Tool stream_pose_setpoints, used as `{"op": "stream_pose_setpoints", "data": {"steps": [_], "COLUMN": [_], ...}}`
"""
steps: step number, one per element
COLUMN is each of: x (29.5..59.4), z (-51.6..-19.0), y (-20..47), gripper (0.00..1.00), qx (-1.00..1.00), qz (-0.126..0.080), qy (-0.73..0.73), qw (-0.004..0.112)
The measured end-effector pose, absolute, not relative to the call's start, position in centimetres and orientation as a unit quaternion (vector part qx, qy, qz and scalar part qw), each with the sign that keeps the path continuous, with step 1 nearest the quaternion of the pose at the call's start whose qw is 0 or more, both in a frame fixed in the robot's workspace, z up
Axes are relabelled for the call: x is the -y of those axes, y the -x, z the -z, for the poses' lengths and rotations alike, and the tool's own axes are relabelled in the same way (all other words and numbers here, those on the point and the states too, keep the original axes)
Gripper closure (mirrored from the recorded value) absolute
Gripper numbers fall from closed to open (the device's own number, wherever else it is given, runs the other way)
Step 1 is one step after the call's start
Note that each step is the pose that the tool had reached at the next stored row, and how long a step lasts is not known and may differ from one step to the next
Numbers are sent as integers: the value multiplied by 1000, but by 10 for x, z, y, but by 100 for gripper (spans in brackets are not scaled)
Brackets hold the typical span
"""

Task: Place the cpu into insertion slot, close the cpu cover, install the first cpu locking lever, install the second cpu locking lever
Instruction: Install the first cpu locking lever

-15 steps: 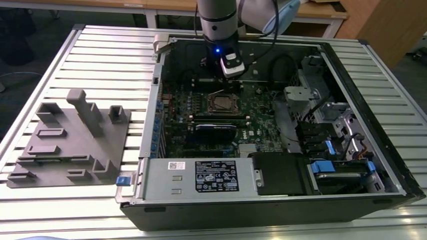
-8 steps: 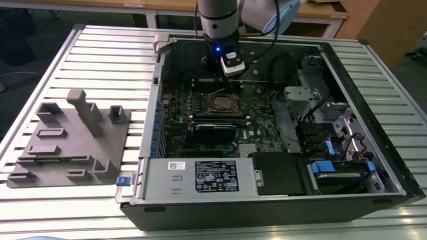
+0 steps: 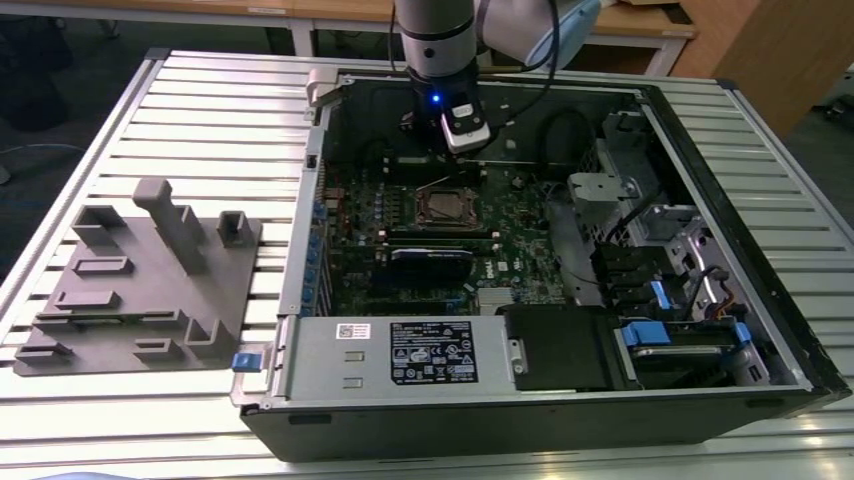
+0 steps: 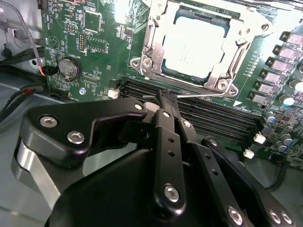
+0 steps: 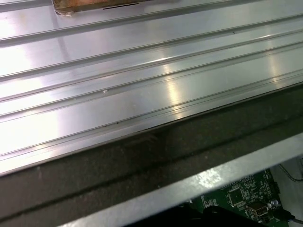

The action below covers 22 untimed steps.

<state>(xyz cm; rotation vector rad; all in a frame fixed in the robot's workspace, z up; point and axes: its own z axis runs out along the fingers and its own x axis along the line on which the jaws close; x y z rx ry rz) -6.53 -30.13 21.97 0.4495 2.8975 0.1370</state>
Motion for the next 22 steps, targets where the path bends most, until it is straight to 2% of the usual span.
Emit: {"op": "stream_pose_setpoints", "data": {"steps": [9, 22], "x": [303, 314], "z": [-220, -220], "y": [65, 65], "gripper": [89, 89], "qx": [-982, -978], "qz": [-50, -101], "qy": [-153, -158], "qw": [102, 94]}}
